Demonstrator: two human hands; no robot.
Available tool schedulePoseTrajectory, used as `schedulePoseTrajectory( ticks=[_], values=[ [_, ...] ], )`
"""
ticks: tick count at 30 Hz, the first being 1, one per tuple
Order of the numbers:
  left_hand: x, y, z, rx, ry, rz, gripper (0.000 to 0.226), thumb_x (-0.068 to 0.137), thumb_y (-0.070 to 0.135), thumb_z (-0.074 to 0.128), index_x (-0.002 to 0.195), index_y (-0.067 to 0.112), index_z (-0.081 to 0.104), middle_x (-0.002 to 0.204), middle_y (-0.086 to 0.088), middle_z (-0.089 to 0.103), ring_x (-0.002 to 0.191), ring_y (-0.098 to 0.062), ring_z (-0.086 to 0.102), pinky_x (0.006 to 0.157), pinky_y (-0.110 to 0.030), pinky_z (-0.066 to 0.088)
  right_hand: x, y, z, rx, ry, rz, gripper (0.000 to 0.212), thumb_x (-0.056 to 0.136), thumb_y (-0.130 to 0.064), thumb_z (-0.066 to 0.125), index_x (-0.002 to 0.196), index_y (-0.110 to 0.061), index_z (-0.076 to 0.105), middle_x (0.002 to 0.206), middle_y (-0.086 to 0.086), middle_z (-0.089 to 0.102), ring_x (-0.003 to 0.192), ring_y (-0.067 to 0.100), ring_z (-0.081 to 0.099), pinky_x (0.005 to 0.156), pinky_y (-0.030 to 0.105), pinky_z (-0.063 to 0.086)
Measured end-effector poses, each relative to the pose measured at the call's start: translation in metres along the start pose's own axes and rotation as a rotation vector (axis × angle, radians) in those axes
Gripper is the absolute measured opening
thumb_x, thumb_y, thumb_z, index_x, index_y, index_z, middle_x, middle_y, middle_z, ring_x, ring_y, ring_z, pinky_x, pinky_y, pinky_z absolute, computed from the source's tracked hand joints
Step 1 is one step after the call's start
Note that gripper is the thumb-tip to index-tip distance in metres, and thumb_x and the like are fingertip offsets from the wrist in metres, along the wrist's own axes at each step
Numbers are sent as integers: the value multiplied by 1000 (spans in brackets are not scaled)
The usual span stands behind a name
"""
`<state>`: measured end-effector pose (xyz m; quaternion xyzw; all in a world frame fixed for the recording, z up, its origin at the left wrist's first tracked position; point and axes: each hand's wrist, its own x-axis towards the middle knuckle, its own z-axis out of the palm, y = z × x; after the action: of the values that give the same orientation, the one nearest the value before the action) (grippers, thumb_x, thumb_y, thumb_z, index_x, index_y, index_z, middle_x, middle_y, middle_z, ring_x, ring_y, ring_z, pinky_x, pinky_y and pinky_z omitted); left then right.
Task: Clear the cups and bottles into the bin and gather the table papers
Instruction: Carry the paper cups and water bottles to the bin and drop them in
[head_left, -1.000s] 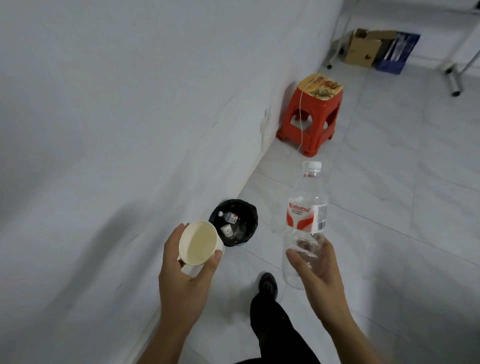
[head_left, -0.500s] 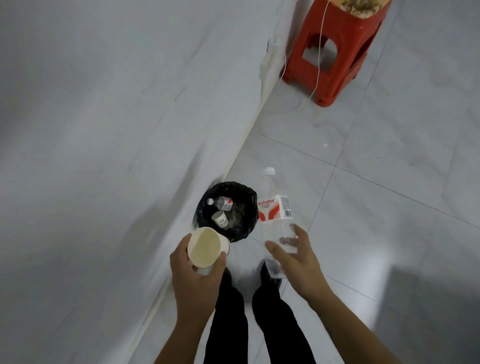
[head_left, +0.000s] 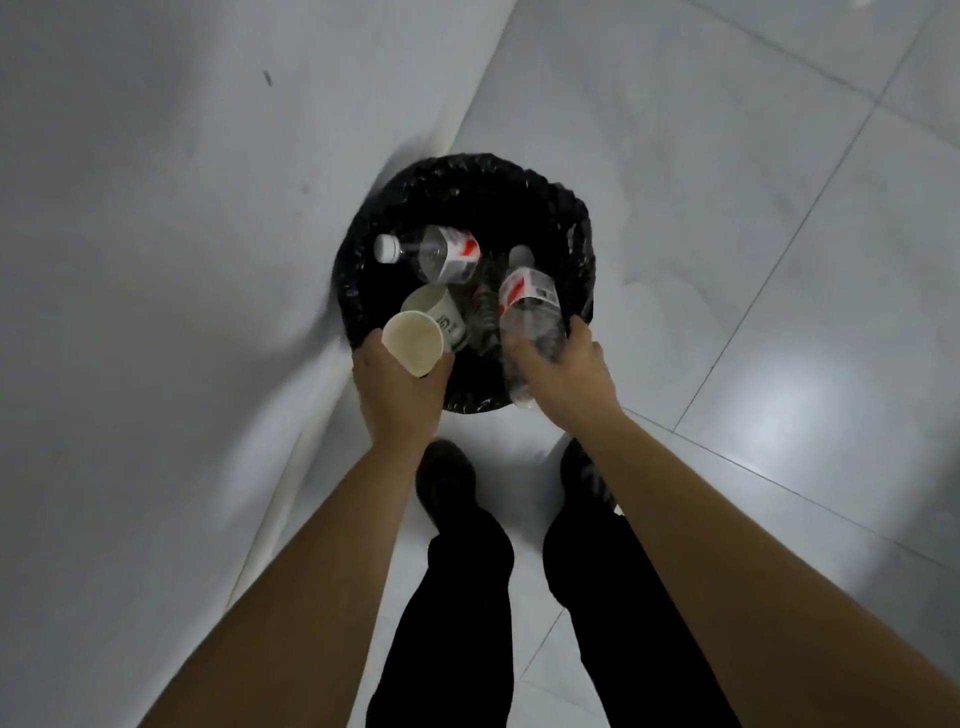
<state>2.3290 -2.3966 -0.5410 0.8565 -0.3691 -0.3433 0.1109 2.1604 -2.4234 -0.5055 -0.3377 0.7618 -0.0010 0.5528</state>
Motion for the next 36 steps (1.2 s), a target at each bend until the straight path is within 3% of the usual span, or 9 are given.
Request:
schedulePoseTrajectory(
  ticks=[4, 6, 9, 13, 17, 21, 28, 32, 36],
  values=[
    [-6, -8, 6, 182, -144, 122, 103, 79, 56, 74, 152, 1, 25, 152, -20, 35, 140, -35, 34, 110, -47, 38, -4, -1, -2, 20, -9, -10, 89, 93, -66, 47, 159, -20, 11, 154, 12, 32, 139, 34, 38, 109, 46, 36],
    [-25, 4, -15, 127, -142, 109, 94, 87, 51, 68, 154, 2, 22, 155, -19, 32, 144, -33, 29, 115, -47, 33, -25, -7, -15, 47, -23, -38, 84, 95, -66, 43, 159, -20, 14, 155, 11, 32, 141, 31, 36, 112, 45, 33],
    [-63, 33, -68, 63, -85, 146, 64, 100, 42, 49, 151, 5, 33, 152, -15, 40, 141, -30, 35, 114, -46, 34, -70, -23, -47, 72, 29, -111, 72, 99, -61, 40, 157, -21, 26, 155, 9, 37, 141, 26, 39, 114, 44, 34],
    [-117, 103, -159, -32, 40, 261, 54, 102, 40, 35, 144, 8, 46, 145, -9, 51, 136, -24, 44, 109, -31, 34, -151, -65, -110, 173, 143, -209, 56, 104, -52, 35, 150, -22, 39, 149, 3, 45, 135, 20, 47, 112, 37, 38],
    [-187, 195, -260, -156, 6, 408, 48, 103, 40, 39, 145, 16, 45, 142, 9, 47, 134, -19, 46, 109, -39, 40, -265, -114, -190, 112, 271, -470, 46, 108, -45, 27, 145, -28, 48, 146, -8, 50, 138, 7, 42, 110, 23, 33],
    [-269, 262, -347, -187, -87, 549, 46, 101, 29, 51, 144, 18, 44, 144, 5, 49, 133, -12, 47, 110, -41, 42, -386, -132, -250, 129, 437, -611, 47, 107, -47, 26, 143, -30, 51, 149, -7, 49, 143, 4, 37, 115, 35, 37],
    [-375, 303, -461, -360, -107, 761, 50, 94, 33, 60, 141, 22, 49, 135, 13, 55, 123, -4, 54, 100, -29, 45, -574, -93, -272, 372, 768, -554, 58, 101, -56, 36, 153, -30, 33, 154, -11, 41, 139, 4, 40, 111, 31, 40],
    [-398, 300, -491, -398, -322, 877, 42, 97, 22, 60, 137, 28, 49, 130, 15, 59, 118, 2, 57, 90, -20, 45, -648, -37, -230, 564, 1013, -456, 62, 96, -66, 35, 150, -36, 36, 151, -17, 43, 136, 0, 44, 112, 36, 42],
    [-418, 289, -486, -344, -525, 915, 43, 98, 23, 60, 139, 28, 49, 129, 16, 60, 116, 4, 57, 92, -28, 47, -703, 28, -164, 741, 1242, -231, 55, 95, -65, 40, 145, -43, 39, 143, -20, 45, 128, -4, 49, 107, 33, 46]
  ],
)
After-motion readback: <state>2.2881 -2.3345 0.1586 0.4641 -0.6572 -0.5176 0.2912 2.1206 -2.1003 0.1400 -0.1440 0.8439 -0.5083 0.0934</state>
